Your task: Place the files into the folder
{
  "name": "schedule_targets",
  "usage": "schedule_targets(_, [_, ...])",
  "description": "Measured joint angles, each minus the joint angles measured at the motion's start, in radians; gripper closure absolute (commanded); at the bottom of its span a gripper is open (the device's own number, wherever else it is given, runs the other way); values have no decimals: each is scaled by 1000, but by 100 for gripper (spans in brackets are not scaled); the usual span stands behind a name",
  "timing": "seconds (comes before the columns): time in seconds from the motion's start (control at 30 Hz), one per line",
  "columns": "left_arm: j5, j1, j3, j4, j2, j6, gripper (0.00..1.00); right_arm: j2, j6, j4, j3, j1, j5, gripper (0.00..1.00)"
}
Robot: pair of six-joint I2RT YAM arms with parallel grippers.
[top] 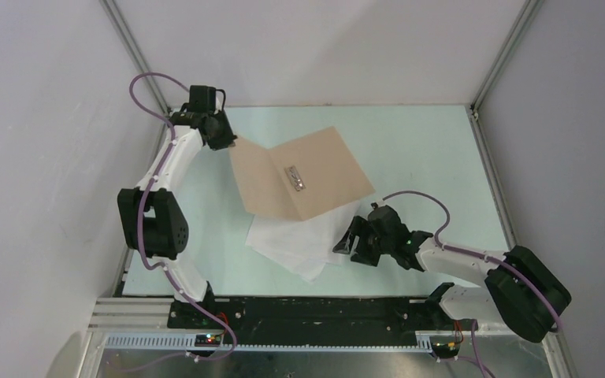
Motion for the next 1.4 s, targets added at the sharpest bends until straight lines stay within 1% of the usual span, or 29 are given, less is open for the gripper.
schedule_targets(0.1, [8, 0, 0, 0, 0, 9, 96, 19, 73, 106, -41, 2, 0, 43])
schedule_targets(0.27, [23, 0, 0, 3, 0, 16, 97, 48, 172, 248, -105, 2, 14, 58])
schedule_targets(0.3, [26, 0, 0, 4, 0, 17, 98, 54, 184, 273, -114, 1, 21, 63])
schedule_targets(0.33, [29, 0, 0, 5, 0, 18, 98, 60, 195, 289, -120, 1, 24, 65])
schedule_targets(0.4, [41, 0, 0, 7, 0, 24, 100, 79, 205, 320, -127, -5, 35, 73])
schedule_targets(0.43, [45, 0, 0, 9, 0, 25, 100, 87, 205, 332, -129, -8, 45, 79])
schedule_targets(0.47, [50, 1, 0, 10, 0, 26, 100, 91, 206, 340, -132, -11, 48, 81])
schedule_targets(0.53, [65, 2, 0, 14, 0, 31, 100, 89, 203, 343, -135, -17, 61, 94])
schedule_targets(0.6, [84, 2, 0, 15, 0, 32, 100, 69, 190, 328, -137, -20, 74, 100])
schedule_targets(0.73, [131, 2, 0, 18, 0, 31, 100, -63, 153, 247, -127, -25, 104, 100])
schedule_targets(0.8, [159, 2, 0, 18, 0, 31, 100, -155, 123, 176, -106, -30, 120, 100])
schedule_targets(0.9, [203, 2, 0, 18, 0, 29, 100, -303, 78, 55, -56, -42, 156, 100])
schedule_targets(1.1, [294, 2, 15, 13, 0, 14, 100, -505, -6, -186, 88, -52, 226, 100])
schedule_targets(1.23, [352, 2, 26, 15, 0, 13, 100, -575, -65, -329, 212, -54, 259, 100])
schedule_targets(1.4, [449, -2, 25, 16, 0, 13, 100, -578, -149, -459, 416, -55, 309, 100])
